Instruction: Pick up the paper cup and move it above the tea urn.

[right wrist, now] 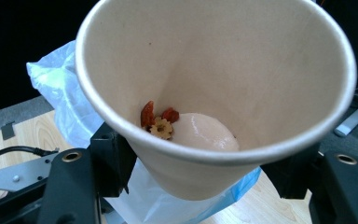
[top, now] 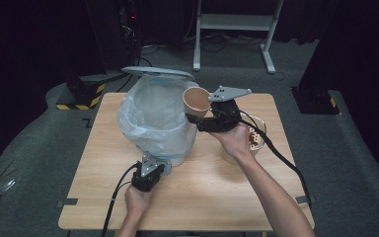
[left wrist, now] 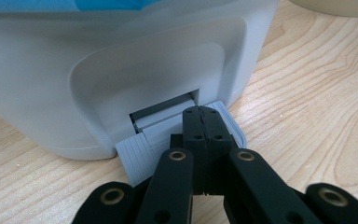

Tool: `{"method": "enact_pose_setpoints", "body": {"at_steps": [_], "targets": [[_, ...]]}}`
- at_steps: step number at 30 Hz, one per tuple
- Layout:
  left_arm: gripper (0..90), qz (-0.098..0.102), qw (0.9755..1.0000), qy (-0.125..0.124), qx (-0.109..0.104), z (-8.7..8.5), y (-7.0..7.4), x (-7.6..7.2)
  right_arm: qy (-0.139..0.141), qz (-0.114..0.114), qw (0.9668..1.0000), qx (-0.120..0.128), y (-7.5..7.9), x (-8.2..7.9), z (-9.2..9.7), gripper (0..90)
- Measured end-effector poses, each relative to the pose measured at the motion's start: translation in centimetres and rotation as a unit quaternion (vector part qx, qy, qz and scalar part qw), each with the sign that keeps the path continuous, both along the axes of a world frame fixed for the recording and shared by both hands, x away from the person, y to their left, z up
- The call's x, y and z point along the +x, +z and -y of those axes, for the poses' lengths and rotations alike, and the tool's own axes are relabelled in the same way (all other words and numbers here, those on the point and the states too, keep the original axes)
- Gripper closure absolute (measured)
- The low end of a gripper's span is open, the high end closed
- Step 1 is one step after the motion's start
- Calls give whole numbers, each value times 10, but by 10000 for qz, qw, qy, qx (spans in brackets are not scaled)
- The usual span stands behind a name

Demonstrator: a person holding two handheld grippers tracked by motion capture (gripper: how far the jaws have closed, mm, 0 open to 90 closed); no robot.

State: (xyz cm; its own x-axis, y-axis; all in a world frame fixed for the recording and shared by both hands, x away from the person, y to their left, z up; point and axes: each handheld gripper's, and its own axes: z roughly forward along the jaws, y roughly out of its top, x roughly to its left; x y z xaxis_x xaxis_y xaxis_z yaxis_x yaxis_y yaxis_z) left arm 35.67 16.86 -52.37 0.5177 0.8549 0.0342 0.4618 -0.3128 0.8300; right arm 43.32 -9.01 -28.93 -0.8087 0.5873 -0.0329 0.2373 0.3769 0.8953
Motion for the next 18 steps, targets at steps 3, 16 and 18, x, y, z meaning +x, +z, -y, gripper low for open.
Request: {"method": "enact_pose_setpoints", "body": {"at_steps": [3,16,18], "targets": [[900,-1,10000,-4,7,0,0,0,0,-19,10000,49,0,2,-1,344],[900,-6,10000,-52,6,1,0,0,56,-22,10000,15,8,7,-20,338],[900,2,10000,-46,-11,1,0,0,72,-23,10000,-23,8,9,-25,337]]}}
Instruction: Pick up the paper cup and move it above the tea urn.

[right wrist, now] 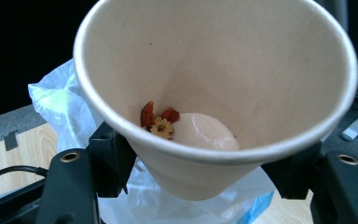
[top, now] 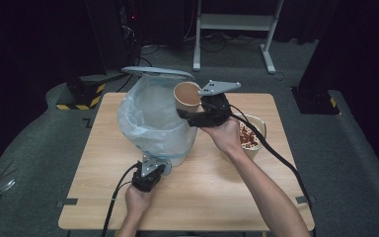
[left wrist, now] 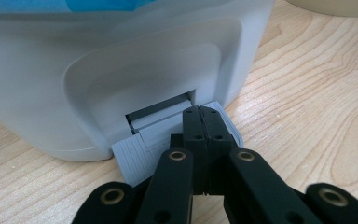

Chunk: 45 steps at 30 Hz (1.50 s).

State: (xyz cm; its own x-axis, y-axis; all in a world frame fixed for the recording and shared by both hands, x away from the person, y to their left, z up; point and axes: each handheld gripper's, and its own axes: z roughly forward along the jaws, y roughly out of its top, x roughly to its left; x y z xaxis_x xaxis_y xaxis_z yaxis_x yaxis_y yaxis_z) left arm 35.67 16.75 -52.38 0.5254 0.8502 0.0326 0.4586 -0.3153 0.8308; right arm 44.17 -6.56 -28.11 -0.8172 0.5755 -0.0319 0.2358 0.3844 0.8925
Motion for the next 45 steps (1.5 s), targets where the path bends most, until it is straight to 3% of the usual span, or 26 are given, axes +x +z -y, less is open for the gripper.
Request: {"method": "enact_pose_setpoints", "body": {"at_steps": [12,18,39,45], "targets": [[900,-26,10000,-21,-21,0,0,0,-78,-134,9999,64,-6,9,-8,333],[900,-15,10000,-21,-6,0,0,0,-44,-71,9999,-114,-2,9,-18,330],[900,-36,10000,-22,-41,0,0,0,-119,-238,9995,-162,-14,21,-28,304],[900,-34,10000,-19,-28,0,0,0,-82,-268,9995,-133,-16,23,-30,207]]}}
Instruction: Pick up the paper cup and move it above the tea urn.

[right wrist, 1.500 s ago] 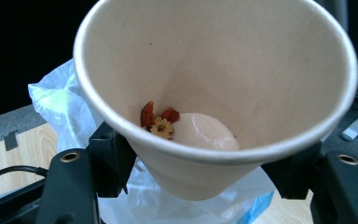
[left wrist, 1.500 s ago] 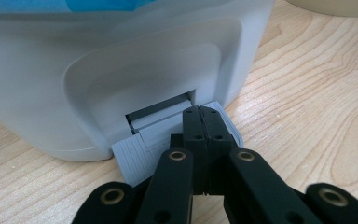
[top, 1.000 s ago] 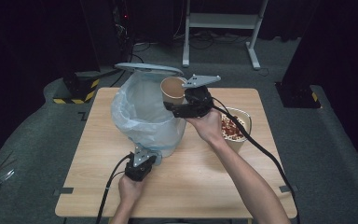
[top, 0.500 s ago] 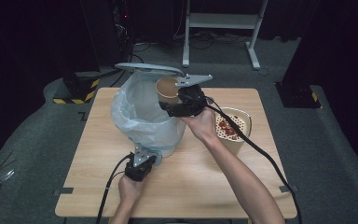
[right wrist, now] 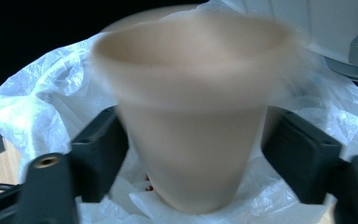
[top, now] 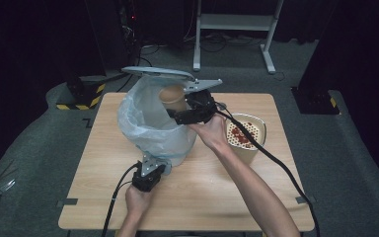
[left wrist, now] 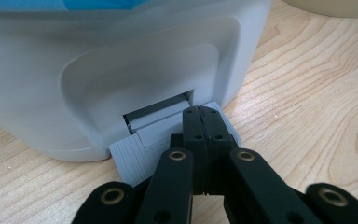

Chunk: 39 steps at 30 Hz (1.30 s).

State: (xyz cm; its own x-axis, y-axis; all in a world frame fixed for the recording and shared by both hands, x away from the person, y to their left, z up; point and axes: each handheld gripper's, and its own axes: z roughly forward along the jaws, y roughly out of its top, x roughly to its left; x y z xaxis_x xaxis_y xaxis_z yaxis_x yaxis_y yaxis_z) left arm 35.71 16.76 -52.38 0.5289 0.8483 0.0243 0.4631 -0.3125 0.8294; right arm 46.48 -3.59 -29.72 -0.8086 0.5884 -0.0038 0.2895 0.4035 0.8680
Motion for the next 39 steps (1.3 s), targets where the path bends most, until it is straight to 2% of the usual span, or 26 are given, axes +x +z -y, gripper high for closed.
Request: {"method": "enact_pose_setpoints", "body": {"at_steps": [7,17,24,26,27,30,35,39], "targets": [[900,-6,10000,-11,-7,0,0,0,31,34,10000,-42,0,-1,1,198],[900,10,10000,-2,-4,0,0,0,-24,237,9997,-107,2,-10,8,245],[900,21,10000,1,20,0,0,0,-81,343,9994,-75,7,-15,18,266],[900,21,10000,-3,19,0,0,0,-107,321,9994,83,8,-16,24,276],[900,22,10000,0,17,0,0,0,-149,279,9995,85,7,-15,27,274],[900,8,10000,3,9,0,0,0,-225,398,9990,-11,7,-18,34,277],[900,14,10000,0,6,0,0,0,-207,493,9986,55,15,-24,40,279],[900,9,10000,-1,-2,0,0,0,-242,479,9985,72,16,-26,45,279]]}}
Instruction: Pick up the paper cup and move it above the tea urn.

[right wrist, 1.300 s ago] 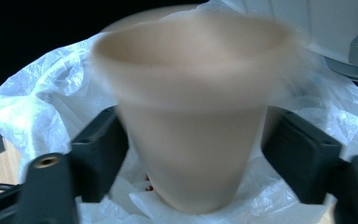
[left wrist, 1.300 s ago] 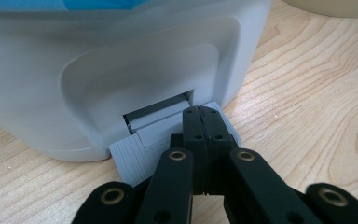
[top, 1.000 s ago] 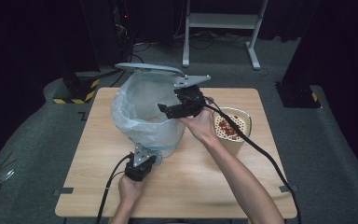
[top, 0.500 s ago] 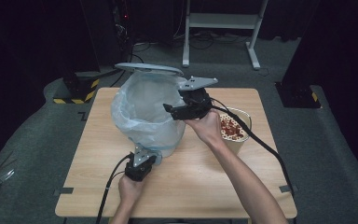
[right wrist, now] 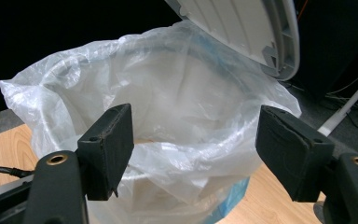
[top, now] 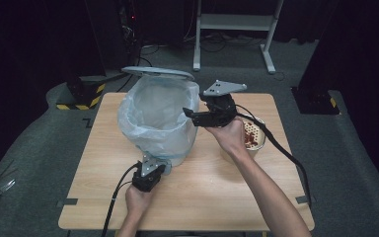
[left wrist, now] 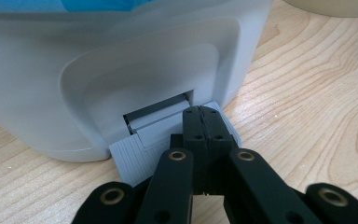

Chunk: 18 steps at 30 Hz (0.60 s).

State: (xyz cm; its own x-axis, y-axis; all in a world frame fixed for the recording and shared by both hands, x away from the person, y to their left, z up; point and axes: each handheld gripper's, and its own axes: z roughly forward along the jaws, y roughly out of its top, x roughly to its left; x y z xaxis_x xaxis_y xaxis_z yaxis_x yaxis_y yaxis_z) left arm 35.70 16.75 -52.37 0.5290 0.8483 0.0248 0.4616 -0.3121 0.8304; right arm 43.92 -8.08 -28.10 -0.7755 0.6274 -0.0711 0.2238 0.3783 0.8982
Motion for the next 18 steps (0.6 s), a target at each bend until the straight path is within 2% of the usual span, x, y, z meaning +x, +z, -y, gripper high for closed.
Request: {"method": "enact_pose_setpoints", "body": {"at_steps": [3,7,12,15,18], "targets": [[900,-6,10000,-4,3,0,0,0,-31,-40,9999,115,-2,0,7,284],[900,-1,10000,4,4,0,0,0,-105,35,9999,34,-3,-4,14,285],[900,-6,10000,-5,4,0,0,0,-135,99,9998,46,2,-8,20,285],[900,-6,10000,-6,6,0,0,0,-188,33,9997,179,0,-9,28,284],[900,-11,10000,4,-5,0,0,0,-272,79,9996,87,-3,-10,35,289]]}}
